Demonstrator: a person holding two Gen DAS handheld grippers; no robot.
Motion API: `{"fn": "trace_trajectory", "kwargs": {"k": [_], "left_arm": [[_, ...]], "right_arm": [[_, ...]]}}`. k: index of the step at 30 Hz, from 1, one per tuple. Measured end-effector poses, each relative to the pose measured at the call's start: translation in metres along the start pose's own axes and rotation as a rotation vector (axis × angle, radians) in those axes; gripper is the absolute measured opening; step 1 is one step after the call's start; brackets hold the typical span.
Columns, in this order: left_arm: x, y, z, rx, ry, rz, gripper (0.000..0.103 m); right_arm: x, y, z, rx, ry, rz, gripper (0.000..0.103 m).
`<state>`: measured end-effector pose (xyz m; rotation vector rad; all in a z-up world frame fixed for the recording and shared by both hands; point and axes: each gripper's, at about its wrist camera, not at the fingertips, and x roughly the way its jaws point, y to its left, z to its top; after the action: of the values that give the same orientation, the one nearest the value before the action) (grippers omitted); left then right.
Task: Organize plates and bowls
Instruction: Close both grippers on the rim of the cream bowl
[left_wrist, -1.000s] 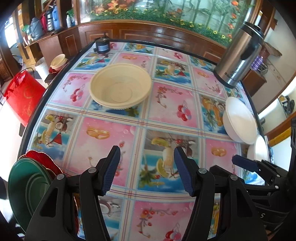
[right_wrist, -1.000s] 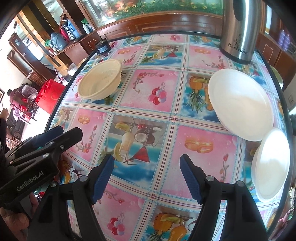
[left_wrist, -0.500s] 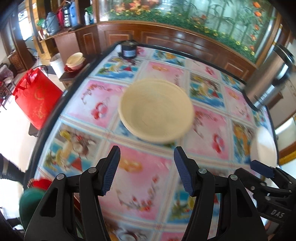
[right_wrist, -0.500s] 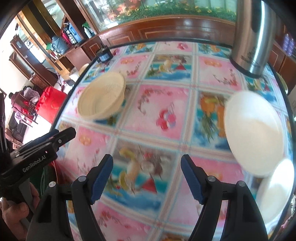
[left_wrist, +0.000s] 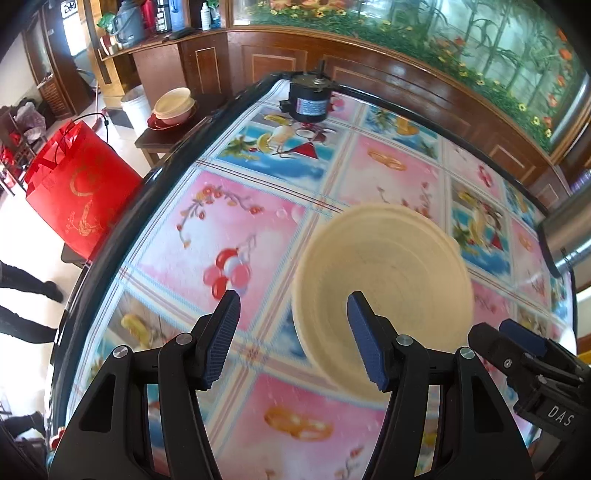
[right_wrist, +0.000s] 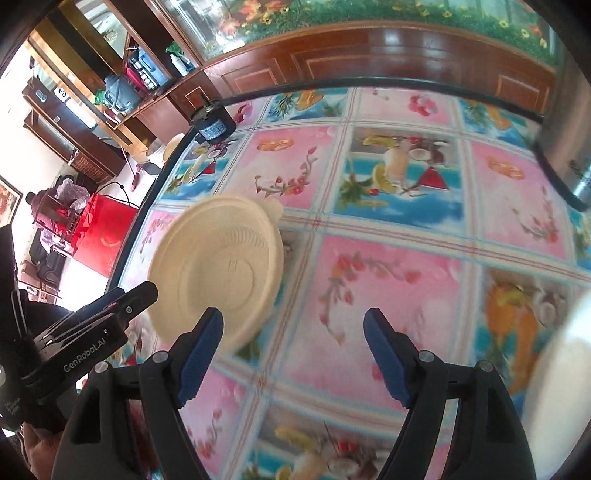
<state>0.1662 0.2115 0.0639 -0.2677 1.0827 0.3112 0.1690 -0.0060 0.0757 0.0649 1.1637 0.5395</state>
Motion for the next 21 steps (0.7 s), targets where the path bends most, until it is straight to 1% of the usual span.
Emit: {"fn": "trace_trajectory", "kwargs": {"k": [7,10,13,17,21], "left_arm": [[0.026,0.003,0.008,-0.019,0.045,0.005,0.061],[0.031,0.002,0.009,-0.018,0.054,0.002,0.061],[0.034,0.000,0.010,-0.020,0.058,-0.002,0.061],[0.040,-0.002,0.009,-0.019,0.073,-0.005,0.061],[0.044,-0.006,0.008,-0.003,0.091,0.000,0.061]], "right_arm": [[0.023,-0.004,0.010,0.021,0.028,0.007,0.079],[0.028,-0.007,0.009,0.037,0.036,0.029,0.079],[0.031,-0.006,0.011,0.023,0.041,0.034,0.079],[0.028,-0.003,0.013,-0.003,0.028,0.016,0.079],[0.034,-0.003,0.014,-0.012,0.037,-0.005,0.078]]}}
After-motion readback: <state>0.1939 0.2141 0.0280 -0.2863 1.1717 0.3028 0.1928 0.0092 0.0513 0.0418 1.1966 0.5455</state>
